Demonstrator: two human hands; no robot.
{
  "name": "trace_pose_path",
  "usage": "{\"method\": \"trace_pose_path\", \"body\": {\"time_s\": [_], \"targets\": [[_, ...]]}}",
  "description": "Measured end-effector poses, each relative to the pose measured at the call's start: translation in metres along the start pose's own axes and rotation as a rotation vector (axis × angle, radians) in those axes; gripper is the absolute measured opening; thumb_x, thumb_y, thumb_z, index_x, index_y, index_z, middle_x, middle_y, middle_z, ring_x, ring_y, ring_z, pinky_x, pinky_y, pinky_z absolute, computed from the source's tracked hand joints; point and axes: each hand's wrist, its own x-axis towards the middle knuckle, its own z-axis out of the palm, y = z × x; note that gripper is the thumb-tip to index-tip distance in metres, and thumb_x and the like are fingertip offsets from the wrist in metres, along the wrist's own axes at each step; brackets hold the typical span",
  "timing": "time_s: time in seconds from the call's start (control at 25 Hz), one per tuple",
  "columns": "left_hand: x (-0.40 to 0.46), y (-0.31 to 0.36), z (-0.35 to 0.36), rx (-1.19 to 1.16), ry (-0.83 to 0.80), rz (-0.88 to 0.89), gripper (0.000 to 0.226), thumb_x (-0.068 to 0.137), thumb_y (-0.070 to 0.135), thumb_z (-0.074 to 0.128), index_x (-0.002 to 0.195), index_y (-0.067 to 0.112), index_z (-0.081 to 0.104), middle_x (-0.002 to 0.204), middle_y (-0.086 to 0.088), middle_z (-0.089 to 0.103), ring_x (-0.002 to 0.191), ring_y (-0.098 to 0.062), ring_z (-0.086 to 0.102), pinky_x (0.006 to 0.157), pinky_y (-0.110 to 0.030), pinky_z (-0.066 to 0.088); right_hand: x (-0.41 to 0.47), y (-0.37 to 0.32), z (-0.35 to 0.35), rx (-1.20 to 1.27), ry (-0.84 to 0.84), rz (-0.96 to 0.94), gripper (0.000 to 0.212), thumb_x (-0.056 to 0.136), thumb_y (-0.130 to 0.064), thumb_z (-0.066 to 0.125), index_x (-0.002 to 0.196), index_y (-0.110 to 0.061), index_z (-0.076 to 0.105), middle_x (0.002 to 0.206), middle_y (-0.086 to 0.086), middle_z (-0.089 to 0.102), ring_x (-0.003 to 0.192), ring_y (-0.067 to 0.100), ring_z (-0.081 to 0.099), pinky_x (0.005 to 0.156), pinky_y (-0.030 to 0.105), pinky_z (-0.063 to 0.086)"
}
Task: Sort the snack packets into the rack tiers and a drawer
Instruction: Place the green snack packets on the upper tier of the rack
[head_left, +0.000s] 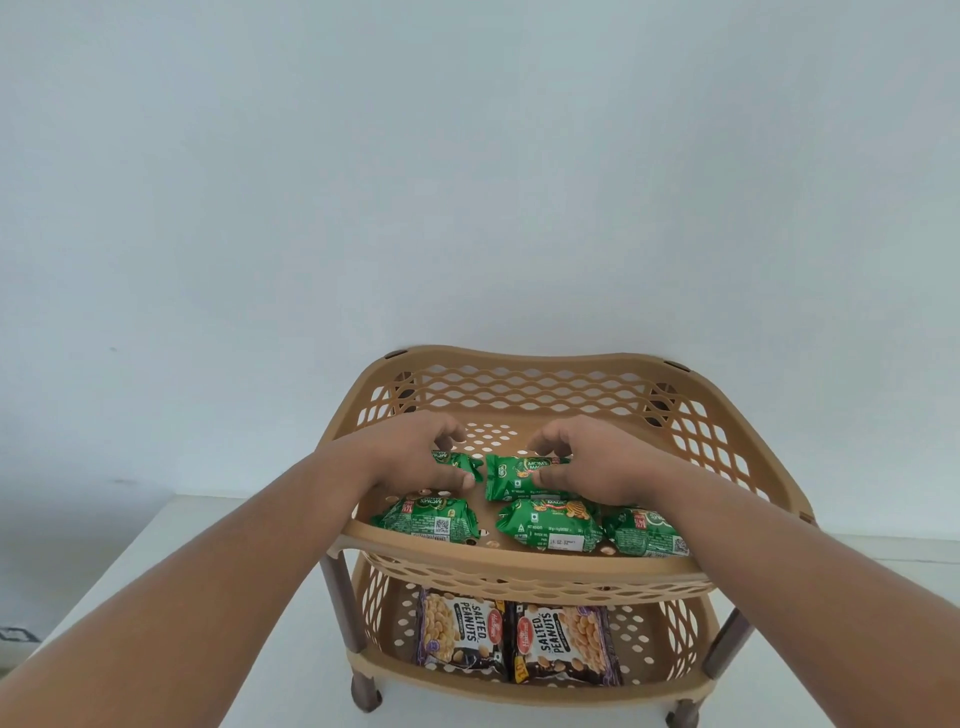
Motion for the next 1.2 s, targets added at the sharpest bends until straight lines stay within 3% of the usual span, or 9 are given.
{"method": "trace_pose_path", "body": {"time_s": [0.2, 0.32, 0.44, 0.52, 0.64, 0.76, 0.96, 1.08, 1.2], "targets": [[-0.01, 0.014, -0.001, -0.024, 0.299, 0.078, 0.062, 0.083, 0.068, 0.065, 0.129, 0.027, 0.06, 0.132, 0.008, 0.063, 0.119, -0.013, 0.058, 0.091, -0.03, 0.043, -0.009, -0.01, -0.001, 0.081, 0.17, -0.068, 0.03, 0.098, -0.043, 0.061, 0.12, -0.024, 0.069, 0.126, -0.004, 0.069, 0.117, 0.015, 0.061, 0.097, 0.036, 0.049], [-0.026, 0.027, -0.006, 0.081, 0.585, 0.221, 0.045, 0.088, 0.059, 0.064, 0.121, 0.028, 0.066, 0.125, 0.01, 0.066, 0.117, -0.013, 0.06, 0.093, -0.03, 0.043, -0.024, -0.025, -0.01, 0.103, 0.456, -0.158, 0.026, 0.099, -0.037, 0.059, 0.113, -0.021, 0.073, 0.118, -0.006, 0.073, 0.108, 0.009, 0.064, 0.096, 0.037, 0.052], [-0.059, 0.041, -0.005, 0.15, 0.697, 0.373, 0.029, 0.09, 0.046, 0.066, 0.11, 0.026, 0.07, 0.111, 0.01, 0.07, 0.105, -0.012, 0.062, 0.09, -0.028, 0.045, -0.055, -0.045, -0.014, 0.089, 0.66, -0.334, 0.02, 0.095, -0.033, 0.061, 0.105, -0.022, 0.076, 0.1, -0.011, 0.075, 0.093, 0.009, 0.068, 0.087, 0.042, 0.057], [-0.09, 0.049, 0.004, 0.152, 0.747, 0.469, 0.018, 0.091, 0.039, 0.066, 0.101, 0.025, 0.069, 0.097, 0.01, 0.068, 0.093, -0.01, 0.059, 0.086, -0.032, 0.049, -0.087, -0.058, -0.006, 0.046, 0.682, -0.467, 0.021, 0.094, -0.032, 0.059, 0.101, -0.022, 0.076, 0.09, -0.013, 0.072, 0.083, 0.008, 0.067, 0.077, 0.041, 0.058], [-0.146, 0.051, 0.043, 0.103, 0.788, 0.566, 0.01, 0.091, 0.033, 0.065, 0.094, 0.024, 0.067, 0.089, 0.012, 0.063, 0.083, -0.001, 0.052, 0.076, -0.018, 0.042, -0.148, -0.061, 0.03, 0.003, 0.607, -0.662, 0.014, 0.094, -0.026, 0.06, 0.096, -0.023, 0.074, 0.089, -0.019, 0.065, 0.076, 0.002, 0.062, 0.067, 0.023, 0.053], [-0.196, 0.032, 0.111, 0.013, 0.655, 0.508, 0.007, 0.092, 0.03, 0.065, 0.095, 0.024, 0.066, 0.09, 0.013, 0.063, 0.081, -0.003, 0.055, 0.072, -0.019, 0.045, -0.204, -0.033, 0.083, -0.061, 0.355, -0.665, 0.013, 0.096, -0.027, 0.061, 0.096, -0.023, 0.074, 0.094, -0.017, 0.068, 0.081, 0.002, 0.062, 0.07, 0.021, 0.051], [-0.243, 0.002, 0.244, -0.152, 0.123, 0.193, 0.025, 0.091, 0.043, 0.067, 0.114, 0.037, 0.067, 0.102, 0.026, 0.061, 0.099, 0.01, 0.054, 0.086, -0.023, 0.048, -0.27, 0.04, 0.176, -0.069, -0.102, -0.217, 0.019, 0.094, -0.042, 0.063, 0.11, -0.036, 0.071, 0.103, -0.026, 0.064, 0.087, -0.002, 0.063, 0.07, 0.015, 0.044], [-0.257, 0.003, 0.296, -0.139, -0.078, 0.144, 0.043, 0.083, 0.056, 0.068, 0.124, 0.042, 0.061, 0.118, 0.03, 0.057, 0.108, 0.013, 0.051, 0.09, -0.013, 0.038, -0.295, 0.07, 0.21, -0.104, -0.238, -0.016, 0.029, 0.089, -0.054, 0.064, 0.114, -0.04, 0.065, 0.106, -0.027, 0.061, 0.09, -0.004, 0.061, 0.076, 0.016, 0.046], [-0.269, 0.007, 0.325, -0.034, -0.101, 0.116, 0.055, 0.08, 0.057, 0.071, 0.13, 0.039, 0.059, 0.133, 0.022, 0.056, 0.122, 0.001, 0.047, 0.096, -0.018, 0.033, -0.315, 0.086, 0.229, -0.066, -0.29, 0.126, 0.046, 0.076, -0.068, 0.067, 0.115, -0.043, 0.061, 0.105, -0.025, 0.06, 0.09, -0.002, 0.061, 0.077, 0.021, 0.048]]}}
